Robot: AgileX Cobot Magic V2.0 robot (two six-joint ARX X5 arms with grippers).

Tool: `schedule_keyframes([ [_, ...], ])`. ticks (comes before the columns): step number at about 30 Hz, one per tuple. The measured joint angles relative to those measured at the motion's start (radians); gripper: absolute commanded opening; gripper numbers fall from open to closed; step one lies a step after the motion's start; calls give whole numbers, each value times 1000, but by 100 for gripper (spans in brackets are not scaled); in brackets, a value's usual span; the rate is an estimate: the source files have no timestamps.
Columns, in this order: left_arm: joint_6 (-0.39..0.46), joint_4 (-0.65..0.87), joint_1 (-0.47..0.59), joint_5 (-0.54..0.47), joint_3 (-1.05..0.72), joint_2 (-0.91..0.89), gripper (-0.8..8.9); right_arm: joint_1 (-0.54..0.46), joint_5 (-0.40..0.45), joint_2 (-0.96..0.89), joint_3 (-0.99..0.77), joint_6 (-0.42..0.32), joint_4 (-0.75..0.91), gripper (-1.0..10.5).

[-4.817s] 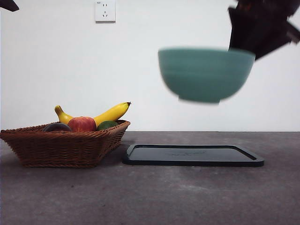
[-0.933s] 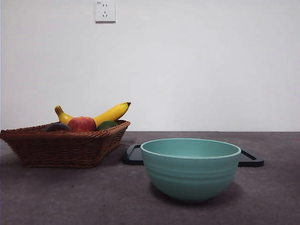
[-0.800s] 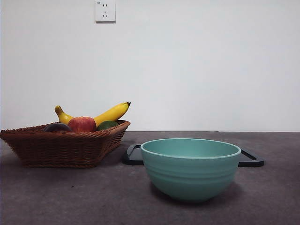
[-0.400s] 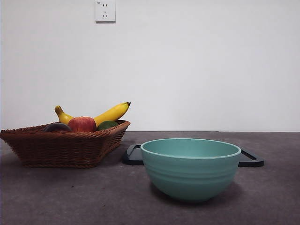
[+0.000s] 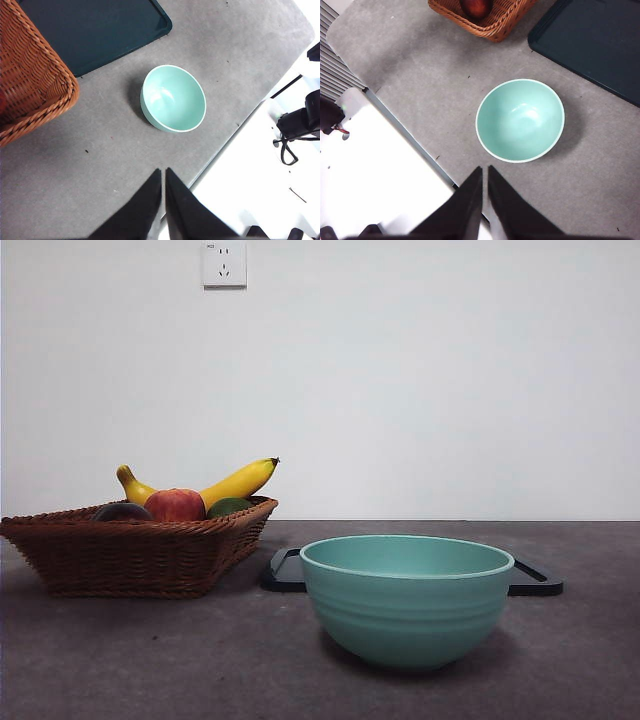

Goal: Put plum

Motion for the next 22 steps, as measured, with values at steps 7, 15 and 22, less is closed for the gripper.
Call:
schedule_keyframes([
  [7,6,18,0,0,0,-38,10,0,0,0,0,0,0,7],
  [15,117,425,103,0,-38,-214,10,0,0,0,0,0,0,7],
  [22,142,917,229,-114,-293,-438,10,0,0,0,0,0,0,7],
])
